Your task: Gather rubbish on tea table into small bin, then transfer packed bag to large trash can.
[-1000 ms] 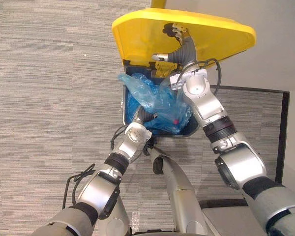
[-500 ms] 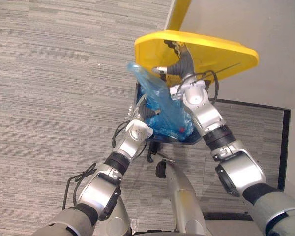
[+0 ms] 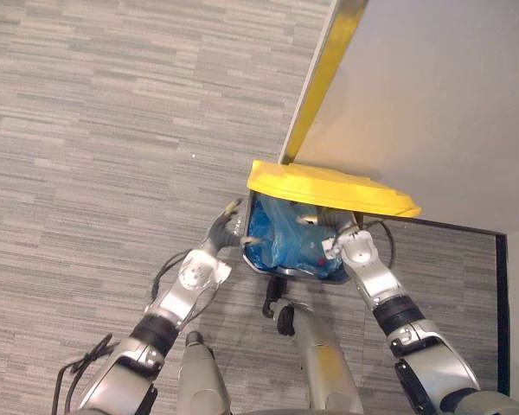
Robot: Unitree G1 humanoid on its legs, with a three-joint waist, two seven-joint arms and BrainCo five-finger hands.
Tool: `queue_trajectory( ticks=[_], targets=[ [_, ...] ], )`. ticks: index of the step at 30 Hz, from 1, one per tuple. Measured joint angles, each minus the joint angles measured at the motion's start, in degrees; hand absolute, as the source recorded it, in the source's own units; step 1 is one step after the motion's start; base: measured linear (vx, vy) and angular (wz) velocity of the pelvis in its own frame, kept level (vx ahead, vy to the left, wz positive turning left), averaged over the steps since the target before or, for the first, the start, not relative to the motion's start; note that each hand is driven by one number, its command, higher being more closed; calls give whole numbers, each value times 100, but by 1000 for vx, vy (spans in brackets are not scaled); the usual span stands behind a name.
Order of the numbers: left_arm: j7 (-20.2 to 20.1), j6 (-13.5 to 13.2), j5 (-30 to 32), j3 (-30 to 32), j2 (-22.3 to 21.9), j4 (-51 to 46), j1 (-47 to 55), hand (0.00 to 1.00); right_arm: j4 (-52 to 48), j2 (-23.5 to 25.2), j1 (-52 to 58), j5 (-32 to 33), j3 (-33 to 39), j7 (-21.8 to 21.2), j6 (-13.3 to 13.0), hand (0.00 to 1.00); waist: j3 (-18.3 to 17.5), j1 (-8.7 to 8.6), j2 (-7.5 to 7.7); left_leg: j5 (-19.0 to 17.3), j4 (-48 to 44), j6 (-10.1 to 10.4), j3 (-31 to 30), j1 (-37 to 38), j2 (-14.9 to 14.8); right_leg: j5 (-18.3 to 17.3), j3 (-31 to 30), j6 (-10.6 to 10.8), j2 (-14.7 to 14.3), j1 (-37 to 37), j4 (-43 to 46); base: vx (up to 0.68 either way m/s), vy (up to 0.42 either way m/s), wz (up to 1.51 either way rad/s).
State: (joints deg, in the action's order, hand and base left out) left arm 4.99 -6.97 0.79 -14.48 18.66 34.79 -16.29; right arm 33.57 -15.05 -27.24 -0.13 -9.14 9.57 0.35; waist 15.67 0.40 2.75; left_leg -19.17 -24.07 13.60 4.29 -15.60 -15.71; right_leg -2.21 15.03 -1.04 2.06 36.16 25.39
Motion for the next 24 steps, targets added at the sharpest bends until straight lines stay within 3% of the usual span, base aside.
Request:
queue_trajectory(
  ticks=[6, 9, 13, 14, 15, 17, 18, 19, 20, 21, 22, 23, 24],
  targets=[
    [-38, 156, 24, 1208, -41, 1448, 1083, 0, 268, 76, 375, -227, 10, -83, -14, 0, -72, 46, -15, 161, 393, -217, 3, 574, 99, 109, -42, 9, -87, -562, -495, -22, -4, -2],
    [-81, 248, 64, 1470, -309, 1920, 1460, 0, 393, 247, 658, -281, -4, -135, -68, 0, -93, 185, -13, -4, 40, -519, 61, 710, 293, 394, -301, 30, -101, -838, -749, -110, 96, -41],
    [-167, 280, 74, 1544, -732, 2094, 1566, 0, 484, 428, 1456, -447, -7, -219, -136, 0, -112, 170, 13, -123, -513, -503, 288, 750, 492, 737, -474, 601, 99, -1157, -1130, -258, 162, -23],
    [-170, 279, 71, 1585, -829, 2086, 1573, 0, 533, 483, 1661, -450, -13, -244, -135, 0, -103, 180, -74, -89, -476, -567, 384, 744, 391, 527, -383, 695, 124, -1195, -1147, -376, 137, -47],
    [-171, 302, 74, 1581, -884, 2123, 1592, 0, 713, 662, 1908, -458, -2, -292, -150, 0, -124, 133, -85, 74, -349, -599, 544, 755, 319, 157, -327, 83, 227, -941, 103, -293, 94, -49],
    [-176, 362, 72, 1581, -908, 2143, 1589, 0, 991, 773, 2197, -553, 71, -335, -173, 0, -209, 69, -53, 266, -113, -612, 572, 821, 299, -145, -307, 20, 365, -974, 1007, -197, 32, -19],
    [-176, 397, 71, 1573, -983, 2104, 1605, 0, 1387, 932, 2577, -726, 354, -388, -173, 0, -321, 27, -15, 466, 99, -550, 587, 866, 279, -440, -354, 170, 557, -1392, 1468, -100, -56, -4],
    [-175, 401, 71, 1574, -1004, 2098, 1609, 0, 1476, 959, 2647, -758, 412, -398, -173, 0, -355, 27, -7, 495, 120, -525, 596, 863, 275, -582, -387, 230, 589, -1505, 1472, -97, -122, -17],
    [-179, 404, 47, 1580, -1059, 2070, 1605, 0, 1700, 1068, 2797, -772, 680, -422, -184, 0, -457, 27, 84, 541, 172, -482, 670, 852, 270, -839, -495, 491, 651, -1703, 1223, -142, -146, -35],
    [-181, 424, 16, 1612, -1104, 2101, 1582, 0, 1882, 1059, 2813, -841, 905, -400, -189, 0, -536, -10, 106, 657, 429, -475, 782, 879, 350, -903, -436, 503, 544, -1878, 595, -147, -150, -46],
    [-196, 451, 15, 1620, -1214, 2110, 1582, 0, 2033, 1041, 2818, -895, 952, -388, -192, 0, -655, -14, 24, 773, 655, -542, 833, 892, 329, -871, -459, 454, 377, -2050, -21, -125, -110, -60],
    [-193, 460, 16, 1645, -1408, 2117, 1590, 0, 2251, 956, 2805, -884, 1132, -389, -189, 0, -766, 7, -162, 959, 1018, -672, 871, 964, 259, -611, -475, 419, 148, -2216, -654, -52, -38, -66],
    [-192, 441, 18, 1652, -1505, 2133, 1597, 0, 2391, 877, 2784, -878, 1274, -380, -154, 0, -837, 0, -185, 1208, 1455, -664, 956, 1146, 329, -390, -476, 368, 132, -2229, -948, -54, -7, -56]
  ],
)
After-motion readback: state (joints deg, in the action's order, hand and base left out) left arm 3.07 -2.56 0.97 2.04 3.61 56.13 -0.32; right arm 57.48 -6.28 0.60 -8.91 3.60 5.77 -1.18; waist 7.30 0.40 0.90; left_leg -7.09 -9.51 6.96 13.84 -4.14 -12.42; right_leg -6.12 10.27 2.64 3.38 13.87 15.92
